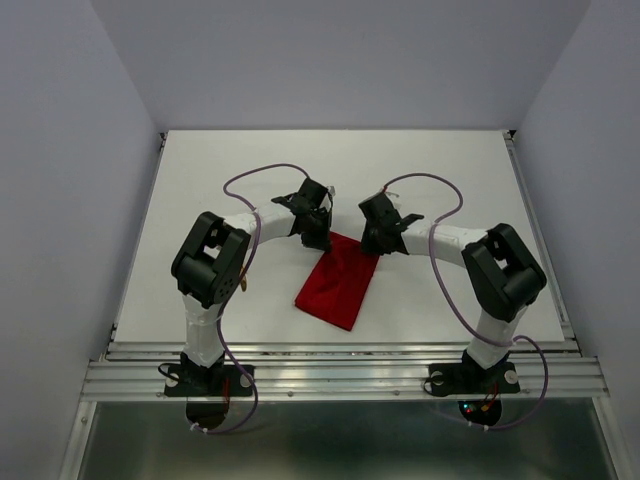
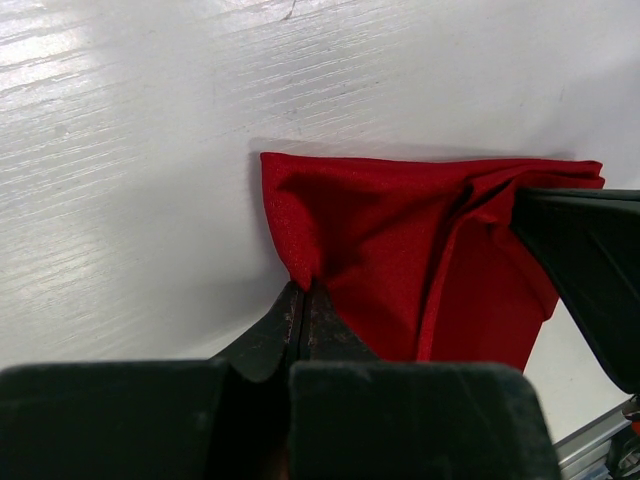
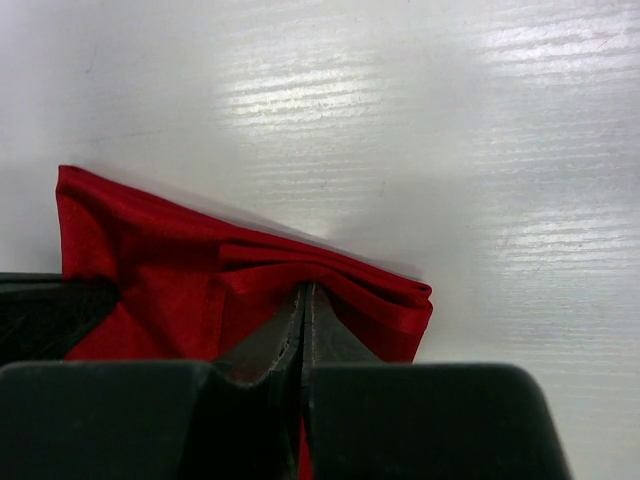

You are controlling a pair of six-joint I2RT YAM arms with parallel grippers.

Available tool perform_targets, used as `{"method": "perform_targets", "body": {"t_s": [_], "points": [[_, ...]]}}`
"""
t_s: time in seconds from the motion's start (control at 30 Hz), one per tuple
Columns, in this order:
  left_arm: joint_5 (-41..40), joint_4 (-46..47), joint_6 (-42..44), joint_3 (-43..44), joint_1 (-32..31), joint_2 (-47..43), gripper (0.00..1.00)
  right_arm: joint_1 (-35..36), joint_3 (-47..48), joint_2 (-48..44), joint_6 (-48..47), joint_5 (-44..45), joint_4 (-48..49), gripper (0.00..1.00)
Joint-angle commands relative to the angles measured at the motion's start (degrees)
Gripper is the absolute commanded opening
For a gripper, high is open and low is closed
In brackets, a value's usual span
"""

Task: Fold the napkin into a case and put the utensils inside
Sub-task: Pick up the 2/3-rectangle-folded napkin from the center of the board.

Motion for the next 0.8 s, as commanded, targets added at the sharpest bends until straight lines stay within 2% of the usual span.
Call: {"method": "perform_targets", "body": {"t_s": [0.0,0.27,0.43,0.57,0.77], "points": [[0.37,-1.00,0.92,0.77,-0.70,0.06,0.00,0.22,1.83,1.87,2.11,3.85,-0.88,0.01],[0.28,-0.92,0.04,1.38,-0.70,-1.26,0.00,0.22,2.79,4.42,5.80,4.12,-3.34,0.01],[5.37,1.28,-1.27,1.65,-0.61,-2.84,0.00,0.22,2.88,5.21,7.91,3.68,-4.31,0.01],[10.20,4.61,-4.78,0.60,-0.61,-4.25,0.00,0.22,2.80,5.13,8.79,3.85,-4.66,0.01],[11.09,10.50,-10.23,-2.73,-0.61,-7.41,0.00,0.22,2.62,5.13,9.58,3.94,-4.83,0.01]]}}
